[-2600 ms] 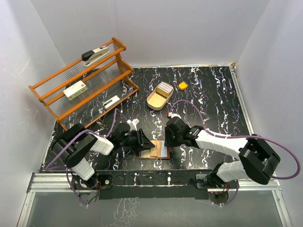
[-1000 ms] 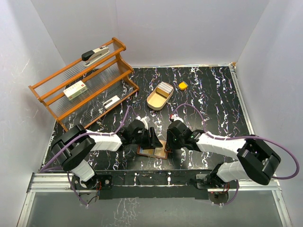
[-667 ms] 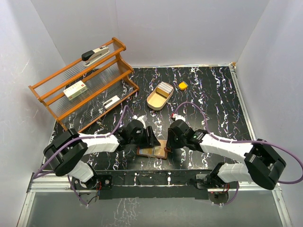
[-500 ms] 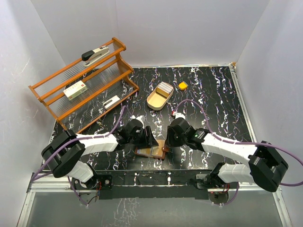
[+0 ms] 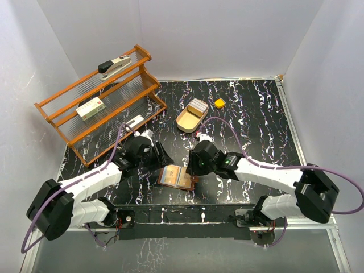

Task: Put the credit cards into the card holder
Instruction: Insert the credit card into the card holder, then turn over the card slot in the card holder.

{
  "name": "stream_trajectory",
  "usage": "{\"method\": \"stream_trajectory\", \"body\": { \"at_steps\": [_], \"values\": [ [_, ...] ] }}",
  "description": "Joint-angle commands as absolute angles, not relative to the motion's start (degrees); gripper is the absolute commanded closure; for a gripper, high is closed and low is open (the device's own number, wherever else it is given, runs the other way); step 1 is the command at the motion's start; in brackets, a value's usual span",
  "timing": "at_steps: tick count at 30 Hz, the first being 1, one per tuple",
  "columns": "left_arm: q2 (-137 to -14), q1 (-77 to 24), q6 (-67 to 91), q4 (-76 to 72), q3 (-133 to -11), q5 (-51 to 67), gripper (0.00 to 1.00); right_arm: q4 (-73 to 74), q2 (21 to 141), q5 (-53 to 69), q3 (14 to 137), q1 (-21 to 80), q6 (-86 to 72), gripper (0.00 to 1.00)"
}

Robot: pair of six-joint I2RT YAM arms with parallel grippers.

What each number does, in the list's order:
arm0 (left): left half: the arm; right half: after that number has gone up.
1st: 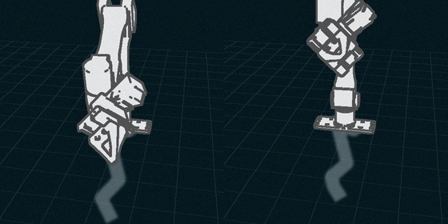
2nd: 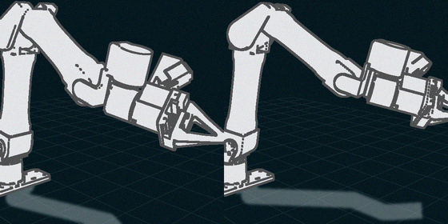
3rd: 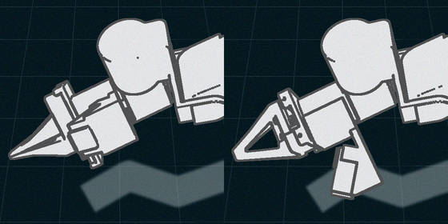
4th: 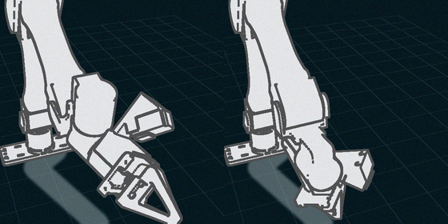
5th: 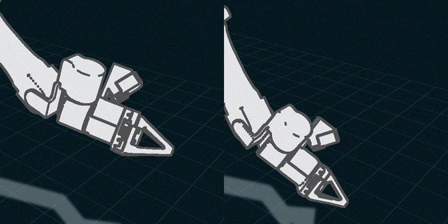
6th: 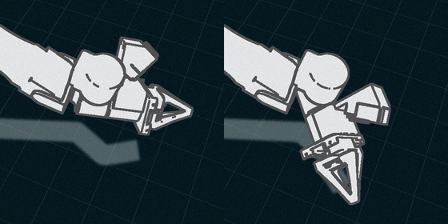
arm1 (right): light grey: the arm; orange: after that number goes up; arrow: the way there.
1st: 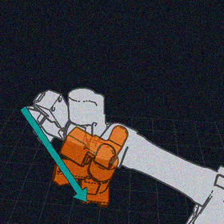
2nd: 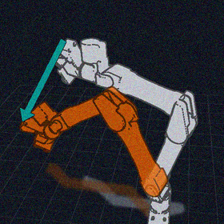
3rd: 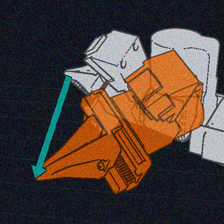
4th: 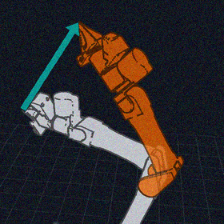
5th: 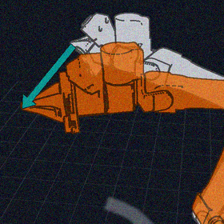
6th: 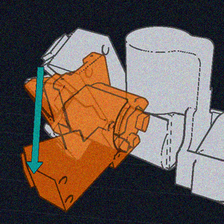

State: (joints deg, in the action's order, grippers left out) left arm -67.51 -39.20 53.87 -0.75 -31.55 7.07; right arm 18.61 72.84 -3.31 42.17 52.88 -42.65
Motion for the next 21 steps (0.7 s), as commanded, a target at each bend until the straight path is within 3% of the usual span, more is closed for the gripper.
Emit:
{"method": "stream_trajectory", "body": {
  "at_steps": [1, 5, 9, 15, 21],
  "values": [
    [-65.23, -37.0, 50.38, 4.61, -30.4, 7.54, 0.46, 15.42, 76.12, -4.42, 45.18, 54.61, -44.5, 0.69],
    [-64.81, -35.0, 49.65, 4.16, -28.98, 9.78, 0.45, 12.17, 78.02, -2.37, 45.52, 55.55, -45.83, 0.68],
    [-64.39, -32.48, 51.67, 3.93, -26.89, 11.26, 0.5, 8.1, 80.66, -0.83, 45.73, 56.13, -47.31, 0.7],
    [-64.16, -31.18, 53.16, 2.16, -23.95, 13.51, 0.64, 6.77, 85.29, -0.71, 48.31, 56.42, -47.25, 0.73],
    [-65.52, -31.17, 56.14, -3.36, -19.64, 17.49, 0.88, 7.53, 88.75, -1.37, 50.45, 56.42, -46.22, 0.77]
  ]
}}
